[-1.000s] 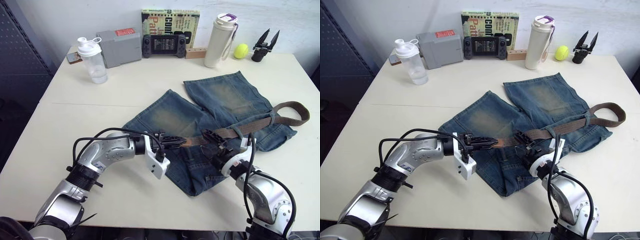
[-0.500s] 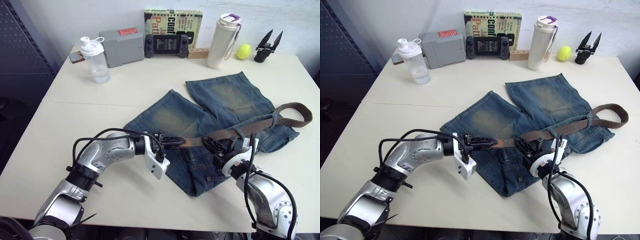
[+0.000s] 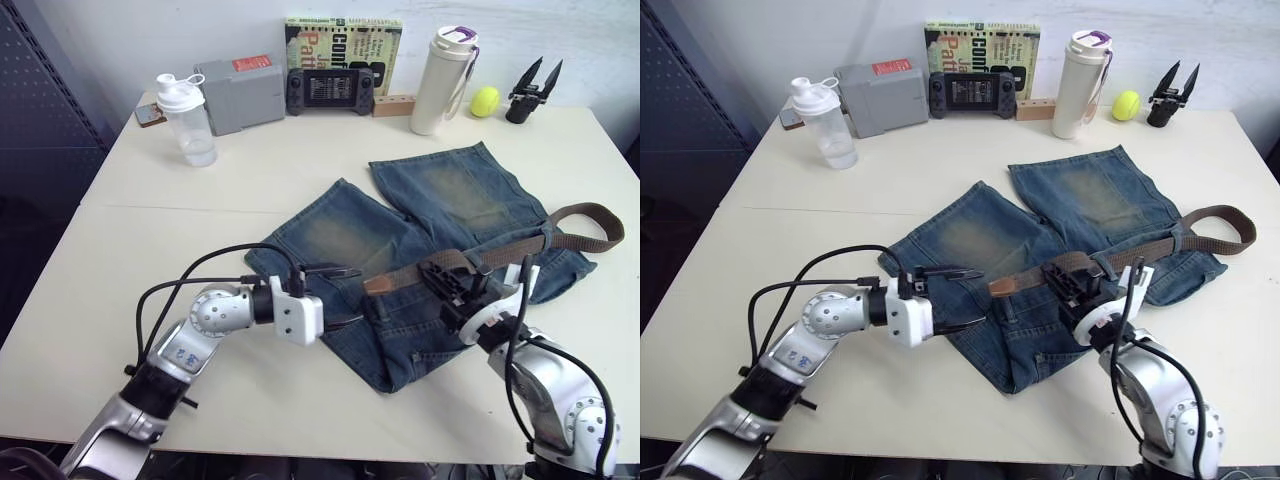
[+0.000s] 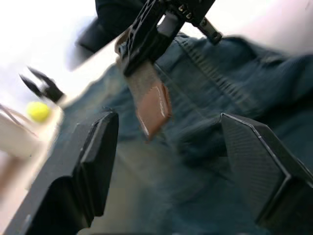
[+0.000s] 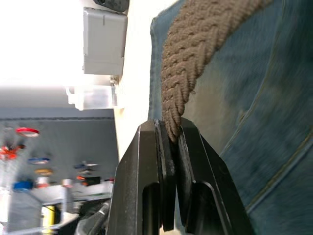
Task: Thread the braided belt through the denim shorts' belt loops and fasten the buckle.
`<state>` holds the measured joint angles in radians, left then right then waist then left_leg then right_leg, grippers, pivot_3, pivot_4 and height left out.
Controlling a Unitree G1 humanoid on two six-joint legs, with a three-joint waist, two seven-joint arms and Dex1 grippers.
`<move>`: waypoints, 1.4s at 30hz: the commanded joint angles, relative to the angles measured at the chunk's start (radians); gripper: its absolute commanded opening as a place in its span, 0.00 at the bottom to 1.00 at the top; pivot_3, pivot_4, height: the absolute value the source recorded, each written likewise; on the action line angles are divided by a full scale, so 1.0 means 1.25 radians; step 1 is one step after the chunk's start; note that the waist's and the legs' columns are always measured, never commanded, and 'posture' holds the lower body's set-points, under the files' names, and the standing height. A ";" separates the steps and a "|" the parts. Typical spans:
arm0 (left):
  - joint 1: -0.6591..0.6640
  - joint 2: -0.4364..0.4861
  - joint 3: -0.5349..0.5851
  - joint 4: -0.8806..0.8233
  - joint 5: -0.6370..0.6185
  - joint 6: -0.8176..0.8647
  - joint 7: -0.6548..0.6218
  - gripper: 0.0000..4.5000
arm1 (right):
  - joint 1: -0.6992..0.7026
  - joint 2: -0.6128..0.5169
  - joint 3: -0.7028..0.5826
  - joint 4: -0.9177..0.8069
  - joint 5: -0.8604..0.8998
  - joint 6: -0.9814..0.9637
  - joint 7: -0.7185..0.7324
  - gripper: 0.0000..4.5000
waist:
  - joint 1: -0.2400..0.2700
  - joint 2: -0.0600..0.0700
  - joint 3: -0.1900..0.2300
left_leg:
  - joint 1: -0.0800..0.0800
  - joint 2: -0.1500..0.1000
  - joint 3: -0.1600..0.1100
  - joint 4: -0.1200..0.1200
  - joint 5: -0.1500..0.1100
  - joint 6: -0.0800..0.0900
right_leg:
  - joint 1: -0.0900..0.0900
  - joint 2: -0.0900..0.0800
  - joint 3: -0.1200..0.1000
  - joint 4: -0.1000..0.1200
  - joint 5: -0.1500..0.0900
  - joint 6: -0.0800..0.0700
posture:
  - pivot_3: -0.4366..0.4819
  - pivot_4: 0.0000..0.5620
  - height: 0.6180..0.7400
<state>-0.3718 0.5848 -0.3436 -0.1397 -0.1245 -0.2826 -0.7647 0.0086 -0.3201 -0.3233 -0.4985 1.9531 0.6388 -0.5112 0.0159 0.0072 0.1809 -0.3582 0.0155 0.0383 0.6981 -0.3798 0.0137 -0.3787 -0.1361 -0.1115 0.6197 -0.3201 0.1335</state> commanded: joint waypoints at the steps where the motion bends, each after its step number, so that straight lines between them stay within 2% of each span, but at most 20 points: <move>1: 0.063 0.048 0.055 -0.112 -0.094 0.130 -0.038 0.81 | 0.013 -0.066 -0.031 0.012 0.002 0.008 0.052 0.00 | -0.001 0.000 0.000 | 0.000 0.000 0.000 0.000 0.000 0.000 | 0.000 0.000 0.000 0.000 0.000 0.000 | 0.48 0.27 0.92; 5: 0.125 0.061 0.091 -0.193 -0.125 0.213 -0.030 0.81 | 0.025 -0.118 -0.040 0.044 -0.022 0.011 0.096 0.00 | 0.006 0.001 0.000 | 0.000 0.000 0.000 0.000 0.000 0.000 | 0.001 0.000 0.001 -0.001 0.000 0.000 | 0.48 0.27 0.92; 11: 0.140 0.029 0.120 -0.232 -0.137 0.283 -0.009 0.81 | 0.036 -0.155 0.009 0.048 -0.141 0.038 0.154 0.00 | 0.006 0.001 0.000 | 0.000 0.000 0.001 0.000 0.000 0.000 | 0.001 0.000 0.001 -0.001 0.000 0.000 | 0.48 0.27 0.92; 19: 0.139 0.004 0.133 -0.240 -0.135 0.316 -0.015 0.81 | 0.026 -0.128 0.047 0.048 -0.312 0.014 0.219 0.00 | 0.007 0.001 0.000 | 0.000 -0.001 0.001 0.000 0.000 0.000 | 0.001 0.000 0.001 -0.001 0.000 0.000 | 0.48 0.27 0.92; 27: 0.151 -0.001 0.133 -0.247 -0.156 0.346 -0.031 0.81 | 0.011 -0.074 0.116 0.013 -0.388 0.016 0.222 0.00 | 0.006 0.001 0.000 | 0.001 0.000 0.001 0.000 0.000 0.000 | 0.001 0.001 0.001 -0.001 0.000 0.000 | 0.48 0.27 0.92; 35: 0.139 -0.015 0.130 -0.226 -0.121 0.334 -0.021 0.81 | -0.003 -0.019 0.182 0.004 -0.427 0.035 0.204 0.00 | 0.004 0.001 0.000 | 0.001 0.000 0.001 0.000 0.000 0.000 | 0.001 0.001 0.001 -0.002 0.000 0.000 | 0.48 0.27 0.92; 42: 0.139 -0.020 0.129 -0.223 -0.103 0.325 -0.029 0.81 | -0.034 -0.007 0.136 -0.001 -0.484 -0.004 0.220 0.00 | 0.002 0.001 0.001 | 0.001 0.000 0.001 0.000 0.000 0.000 | 0.001 0.002 0.001 -0.002 0.000 0.000 | 0.48 0.27 0.92</move>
<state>-0.1927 0.5636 -0.1945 -0.4007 -0.2549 0.1382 -0.8000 -0.0234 -0.3240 -0.1193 -0.4500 1.3697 0.6580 -0.2553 0.0181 0.0085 0.1816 -0.3574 0.0153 0.0393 0.6974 -0.3802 0.0136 -0.3779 -0.1341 -0.1097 0.6176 -0.3204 0.1331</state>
